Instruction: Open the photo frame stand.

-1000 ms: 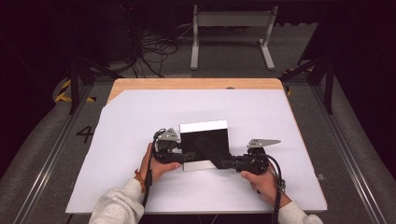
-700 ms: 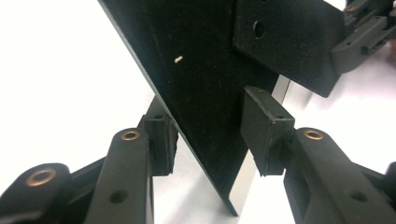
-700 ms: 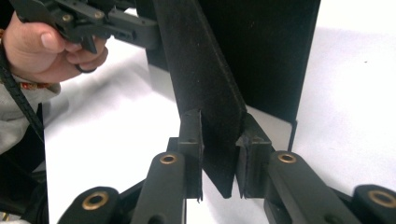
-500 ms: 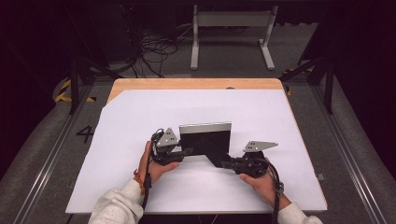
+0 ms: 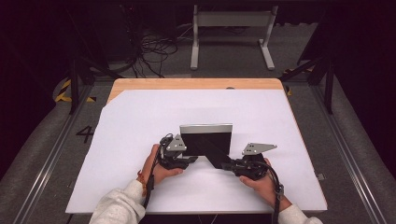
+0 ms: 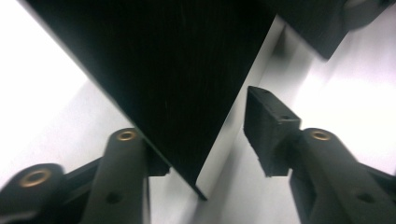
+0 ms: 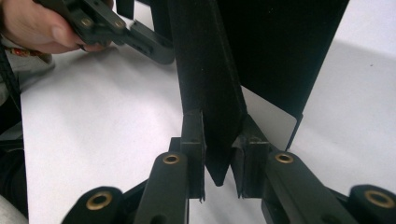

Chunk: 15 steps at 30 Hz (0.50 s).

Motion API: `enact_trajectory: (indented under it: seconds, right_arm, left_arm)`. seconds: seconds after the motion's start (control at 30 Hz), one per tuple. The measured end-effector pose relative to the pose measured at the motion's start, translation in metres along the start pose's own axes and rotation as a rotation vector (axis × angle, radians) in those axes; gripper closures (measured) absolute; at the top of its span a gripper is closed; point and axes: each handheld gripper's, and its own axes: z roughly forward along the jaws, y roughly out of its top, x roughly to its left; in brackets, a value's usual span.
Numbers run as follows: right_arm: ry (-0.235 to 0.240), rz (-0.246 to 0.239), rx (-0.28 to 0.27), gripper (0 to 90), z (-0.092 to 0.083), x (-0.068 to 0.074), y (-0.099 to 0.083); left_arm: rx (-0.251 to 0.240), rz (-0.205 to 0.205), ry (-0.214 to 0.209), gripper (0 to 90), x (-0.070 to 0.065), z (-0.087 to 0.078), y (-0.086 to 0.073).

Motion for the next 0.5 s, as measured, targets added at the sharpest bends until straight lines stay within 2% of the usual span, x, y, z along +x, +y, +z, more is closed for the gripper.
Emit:
enact_trajectory:
  seconds: [0.17,0.37,0.43,0.5]
  right_arm:
    - [-0.007,-0.006,0.000,76.7,-0.0003,0.0006,0.0002]
    - [-0.019,-0.004,-0.004,76.9,-0.0006,0.0001,0.0008]
    - [-0.016,-0.007,-0.009,77.4,-0.0011,0.0001,0.0012]
    - [-0.008,-0.001,-0.017,77.4,-0.0019,0.0004,0.0021]
  left_arm:
    - [0.006,0.012,0.001,58.9,-0.0008,0.0023,-0.0019]
    - [0.015,0.040,0.043,60.2,-0.0015,0.0037,-0.0002]
    - [0.003,0.049,0.064,62.6,-0.0007,0.0044,-0.0003]
    - [0.002,0.053,0.062,62.8,0.0010,0.0047,-0.0001]
